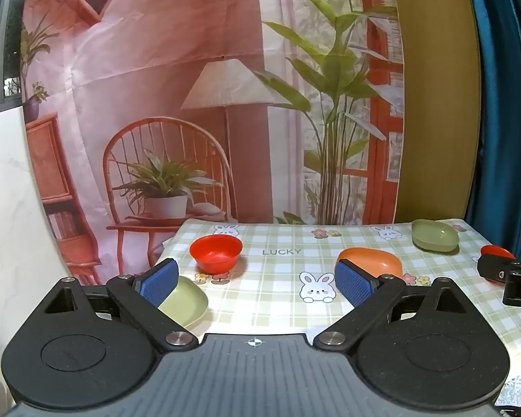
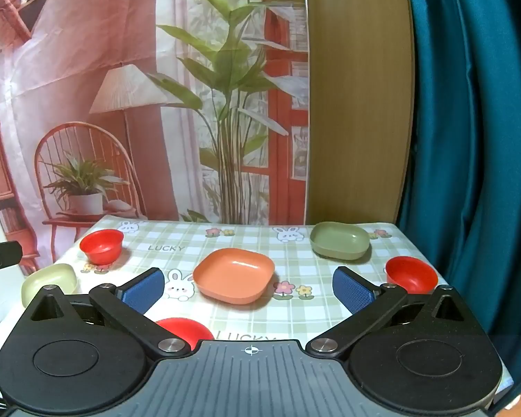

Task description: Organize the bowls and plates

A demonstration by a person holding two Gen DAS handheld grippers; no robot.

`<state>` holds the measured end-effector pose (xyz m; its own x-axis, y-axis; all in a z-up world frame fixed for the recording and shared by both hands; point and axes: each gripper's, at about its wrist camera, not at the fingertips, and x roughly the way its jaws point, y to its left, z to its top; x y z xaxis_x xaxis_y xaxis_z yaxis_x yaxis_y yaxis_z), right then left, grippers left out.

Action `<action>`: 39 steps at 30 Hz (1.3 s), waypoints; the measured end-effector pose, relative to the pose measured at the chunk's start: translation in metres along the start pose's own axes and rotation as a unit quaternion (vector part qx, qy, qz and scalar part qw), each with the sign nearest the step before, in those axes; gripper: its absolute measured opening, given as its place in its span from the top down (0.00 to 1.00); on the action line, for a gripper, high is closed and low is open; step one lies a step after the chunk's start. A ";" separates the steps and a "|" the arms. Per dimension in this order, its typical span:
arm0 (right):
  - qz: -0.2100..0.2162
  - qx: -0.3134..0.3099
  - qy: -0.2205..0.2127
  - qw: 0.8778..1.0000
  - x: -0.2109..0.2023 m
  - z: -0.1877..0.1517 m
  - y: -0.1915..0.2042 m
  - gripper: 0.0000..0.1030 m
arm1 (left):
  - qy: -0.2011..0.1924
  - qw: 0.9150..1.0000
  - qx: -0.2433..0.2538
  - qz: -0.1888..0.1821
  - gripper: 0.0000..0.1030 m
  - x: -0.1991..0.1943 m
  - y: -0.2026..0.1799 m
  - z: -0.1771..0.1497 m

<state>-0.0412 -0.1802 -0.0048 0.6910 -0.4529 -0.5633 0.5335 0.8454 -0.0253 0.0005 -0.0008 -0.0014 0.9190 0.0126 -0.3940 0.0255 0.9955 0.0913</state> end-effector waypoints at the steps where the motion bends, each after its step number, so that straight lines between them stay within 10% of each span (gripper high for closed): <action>1: 0.000 0.000 -0.001 1.000 0.000 0.000 0.000 0.00 | 0.000 1.000 -0.001 -0.001 0.05 0.000 0.002 0.000; 39: 0.000 0.000 -0.001 1.000 -0.002 0.002 -0.001 0.00 | 0.001 1.000 -0.001 -0.001 0.05 -0.001 0.006 0.000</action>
<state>-0.0424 -0.1801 -0.0020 0.6919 -0.4541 -0.5613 0.5335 0.8454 -0.0264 -0.0001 0.0056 -0.0003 0.9185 0.0104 -0.3952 0.0264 0.9958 0.0877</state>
